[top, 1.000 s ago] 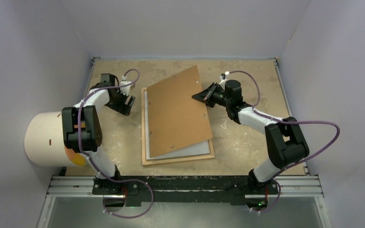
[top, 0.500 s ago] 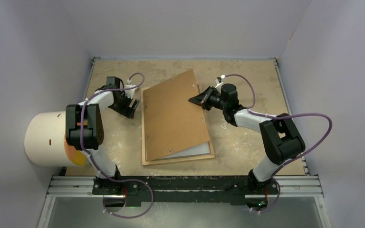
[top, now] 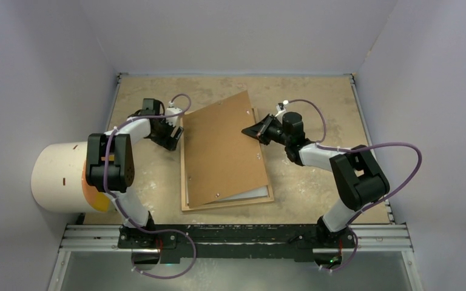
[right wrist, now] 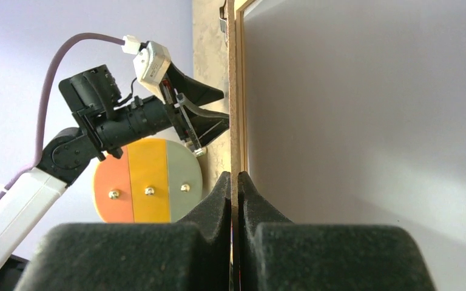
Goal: Put the photo into the frame
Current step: Place the photo frame item in the photo frame.
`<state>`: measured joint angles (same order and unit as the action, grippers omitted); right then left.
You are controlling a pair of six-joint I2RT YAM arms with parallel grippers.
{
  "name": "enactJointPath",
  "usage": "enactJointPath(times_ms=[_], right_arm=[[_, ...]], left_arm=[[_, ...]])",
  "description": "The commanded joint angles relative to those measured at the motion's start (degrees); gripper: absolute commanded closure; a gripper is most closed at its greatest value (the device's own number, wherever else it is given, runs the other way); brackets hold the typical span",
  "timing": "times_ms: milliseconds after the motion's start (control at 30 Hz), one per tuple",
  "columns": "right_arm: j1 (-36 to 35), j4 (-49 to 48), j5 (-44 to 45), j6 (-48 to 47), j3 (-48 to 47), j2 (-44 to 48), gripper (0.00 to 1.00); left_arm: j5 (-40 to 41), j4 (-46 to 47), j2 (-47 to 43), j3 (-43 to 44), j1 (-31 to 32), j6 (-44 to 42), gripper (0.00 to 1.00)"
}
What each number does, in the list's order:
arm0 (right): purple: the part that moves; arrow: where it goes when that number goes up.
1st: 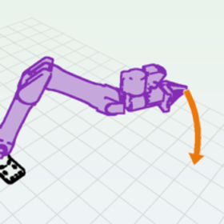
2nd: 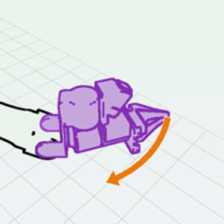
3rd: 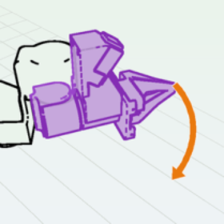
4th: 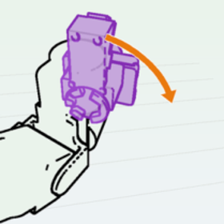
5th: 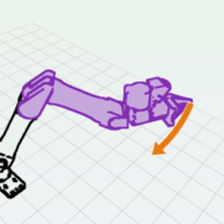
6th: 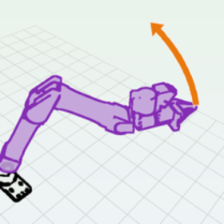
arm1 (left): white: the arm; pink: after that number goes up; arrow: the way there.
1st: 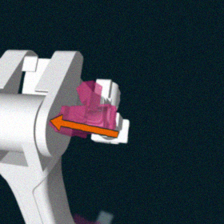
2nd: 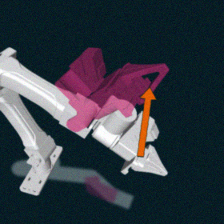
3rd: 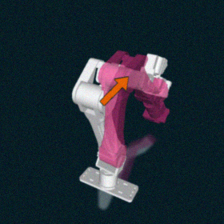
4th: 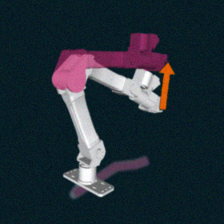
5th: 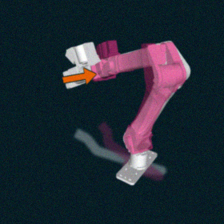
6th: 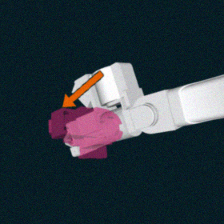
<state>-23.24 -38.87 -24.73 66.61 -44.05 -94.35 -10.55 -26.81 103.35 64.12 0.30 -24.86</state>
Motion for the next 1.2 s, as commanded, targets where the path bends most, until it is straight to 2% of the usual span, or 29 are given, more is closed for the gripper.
enactJointPath(times_ms=[0,400,767,1167], right_arm=[[-0.13,-6.65,2.42,1.3,1.33,2.49,1.0],[-0.13,-12.36,3.2,2.09,4.97,2.74,1.0],[-0.13,-18.21,2.04,4.23,3.34,-1.41,1.0],[-0.31,-15.94,-2.81,2.96,1.96,-3.08,1.0]], left_arm=[[1.7,1.63,0.5,-2.71,2.14,0.07,0.24],[0.64,1.07,0.95,-2.59,2.78,0.38,0.24],[-0.09,0.95,1.5,-3.11,3.59,-0.38,0.24],[-0.45,0.77,1.2,-3.08,4.23,-0.31,0.24]])
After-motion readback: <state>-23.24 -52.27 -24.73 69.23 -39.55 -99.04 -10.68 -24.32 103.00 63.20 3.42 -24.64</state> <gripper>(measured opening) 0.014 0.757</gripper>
